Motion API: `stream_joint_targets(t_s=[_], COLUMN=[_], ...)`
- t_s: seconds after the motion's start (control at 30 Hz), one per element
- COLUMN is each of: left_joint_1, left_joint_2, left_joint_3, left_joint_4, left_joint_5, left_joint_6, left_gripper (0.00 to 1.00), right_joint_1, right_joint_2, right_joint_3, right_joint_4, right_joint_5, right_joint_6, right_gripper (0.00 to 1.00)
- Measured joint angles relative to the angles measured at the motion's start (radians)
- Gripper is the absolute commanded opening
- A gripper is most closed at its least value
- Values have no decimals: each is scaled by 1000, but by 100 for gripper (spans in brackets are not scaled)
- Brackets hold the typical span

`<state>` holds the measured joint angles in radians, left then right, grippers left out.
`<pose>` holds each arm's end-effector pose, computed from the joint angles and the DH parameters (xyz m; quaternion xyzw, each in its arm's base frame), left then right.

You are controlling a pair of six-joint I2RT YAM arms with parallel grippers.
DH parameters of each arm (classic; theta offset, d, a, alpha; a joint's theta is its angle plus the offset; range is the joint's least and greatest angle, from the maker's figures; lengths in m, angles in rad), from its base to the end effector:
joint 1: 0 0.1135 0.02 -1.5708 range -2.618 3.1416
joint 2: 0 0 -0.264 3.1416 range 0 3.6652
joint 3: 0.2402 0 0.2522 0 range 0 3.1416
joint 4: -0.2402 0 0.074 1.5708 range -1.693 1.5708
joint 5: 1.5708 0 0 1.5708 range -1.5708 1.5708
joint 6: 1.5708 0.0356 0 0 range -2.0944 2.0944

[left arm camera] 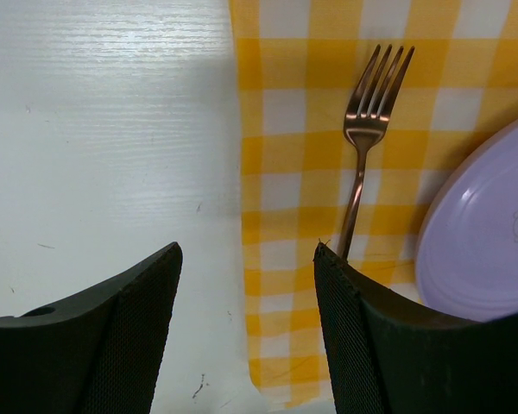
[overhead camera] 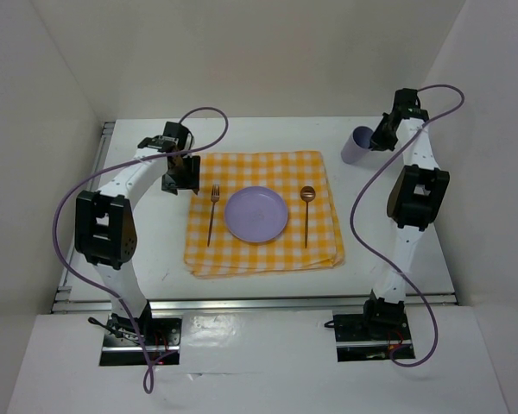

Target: Set the dinner table for one person

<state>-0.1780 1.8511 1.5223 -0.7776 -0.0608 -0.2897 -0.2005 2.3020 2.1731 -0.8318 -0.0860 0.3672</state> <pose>0.3875 -0.0675 0.2469 -0.0613 0.9708 -0.0245 0.2306 0.5000 -0.0985 0.2483 0.2545 0.9184 0.0658 0.2956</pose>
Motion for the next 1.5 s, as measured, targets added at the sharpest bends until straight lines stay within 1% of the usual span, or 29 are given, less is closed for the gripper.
stream_joint_targets(t_s=[0.1,0.2,0.33,0.43,0.5,0.63,1.13,1.17,1.2,1.23,1.3,1.33,1.37,1.47,1.5], left_joint_1=[9,26,50,60,60,60,62,62,62,62,62,62,62,62,62], left_joint_2=[0,0,2,3,3,5,5,5,5,5,5,5,5,5,5], left_joint_3=[0,1,19,31,32,32,27,26,24,23,20,20,20,19,19], left_joint_4=[-4,-6,-15,-15,-16,-21,-26,-26,-26,-26,-26,-26,-26,-26,-26], left_joint_5=[4,6,6,6,6,7,14,14,14,14,14,14,14,14,14], left_joint_6=[2,3,3,4,4,5,26,26,26,26,26,26,26,26,26], left_gripper=[70,70,70,70,70,70,70,70,70,70,70,70,70,70,70], right_joint_1=[15,64,196,299,345,364,393,394,394,394,394,394,394,396,396], right_joint_2=[-13,-69,-175,-244,-263,-242,-83,-71,-64,-62,-61,-57,-54,-43,-40], right_joint_3=[-13,-69,-107,-106,-90,-53,-54,-52,-50,-45,-41,-39,-37,-37,-34], right_joint_4=[-2,-8,-14,-13,-24,-51,-108,-109,-109,-113,-116,-116,-116,-116,-116], right_joint_5=[49,128,200,206,203,195,177,177,182,176,176,176,175,167,163], right_joint_6=[-30,-65,-99,-112,-115,-119,-119,-119,-119,-118,-115,-116,-112,-116,-115], right_gripper=[0,0,0,0,0,0,1,4,9,19,29,39,45,54,62])
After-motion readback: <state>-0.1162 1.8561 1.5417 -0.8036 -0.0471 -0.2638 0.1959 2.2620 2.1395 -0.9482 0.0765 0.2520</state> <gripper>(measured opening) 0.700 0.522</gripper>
